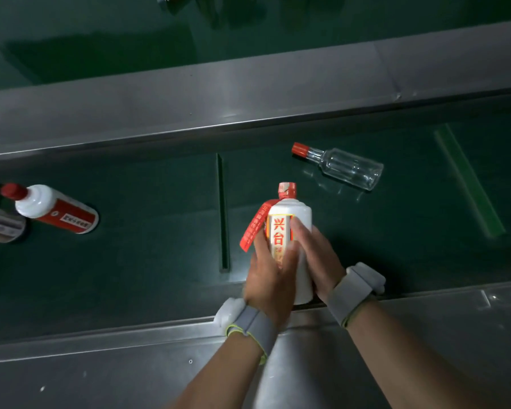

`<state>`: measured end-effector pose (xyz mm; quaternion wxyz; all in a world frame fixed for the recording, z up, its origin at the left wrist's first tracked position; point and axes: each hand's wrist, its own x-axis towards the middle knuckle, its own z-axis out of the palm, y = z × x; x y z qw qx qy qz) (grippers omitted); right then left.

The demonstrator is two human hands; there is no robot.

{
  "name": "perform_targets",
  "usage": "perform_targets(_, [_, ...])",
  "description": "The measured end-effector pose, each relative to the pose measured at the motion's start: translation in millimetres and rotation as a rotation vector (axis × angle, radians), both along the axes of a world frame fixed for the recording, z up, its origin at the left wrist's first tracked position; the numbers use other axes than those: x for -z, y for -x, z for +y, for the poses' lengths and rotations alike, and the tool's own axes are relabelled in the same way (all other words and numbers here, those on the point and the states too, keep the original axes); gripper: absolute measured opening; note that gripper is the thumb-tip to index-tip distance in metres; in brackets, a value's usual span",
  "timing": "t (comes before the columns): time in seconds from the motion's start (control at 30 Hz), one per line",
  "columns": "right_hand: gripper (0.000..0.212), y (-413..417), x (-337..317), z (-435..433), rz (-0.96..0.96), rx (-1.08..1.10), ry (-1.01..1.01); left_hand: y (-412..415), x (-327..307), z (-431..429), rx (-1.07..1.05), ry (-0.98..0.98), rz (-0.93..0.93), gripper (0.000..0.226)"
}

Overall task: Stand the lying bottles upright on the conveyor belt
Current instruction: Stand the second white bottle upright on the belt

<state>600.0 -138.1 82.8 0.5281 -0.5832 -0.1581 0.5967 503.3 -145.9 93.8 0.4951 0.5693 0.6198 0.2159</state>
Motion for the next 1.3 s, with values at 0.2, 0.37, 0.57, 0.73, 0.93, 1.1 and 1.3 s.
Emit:
perform_targets(0.2, [0.065, -13, -8, 1, 0.228, 0.005, 0.016, 12, 3, 4, -0.021, -0.073, -0.148, 0.055])
perform_targets(0.37, [0.081, -11, -7, 0, 0.299, 0.009, -0.005, 10, 5, 3, -0.200, 0.074, -0.359, 0.038])
perform_targets(0.57, [0.080, -6, 0, 4, 0.291, -0.014, -0.063, 14, 9, 16, 0.005, 0.081, -0.494, 0.053])
perform_targets(0.73, [0.084, -13, 4, 21, 0.094, -0.210, -0.212, 27, 21, 44, 0.208, 0.013, -0.444, 0.092])
perform_targets(0.93, [0.071, -16, 3, 49, -0.530, -0.451, -0.090, 34, 34, 73, 0.135, -0.116, -0.102, 0.089])
perform_targets(1.1, [0.055, 3, 2, 68, -0.814, -0.457, -0.099, 39, 45, 95, 0.161, -0.218, 0.015, 0.073])
perform_targets(1.3, [0.067, 13, 23, 100, -0.810, -0.523, -0.126, 45, 58, 123, 0.223, -0.297, 0.172, 0.083])
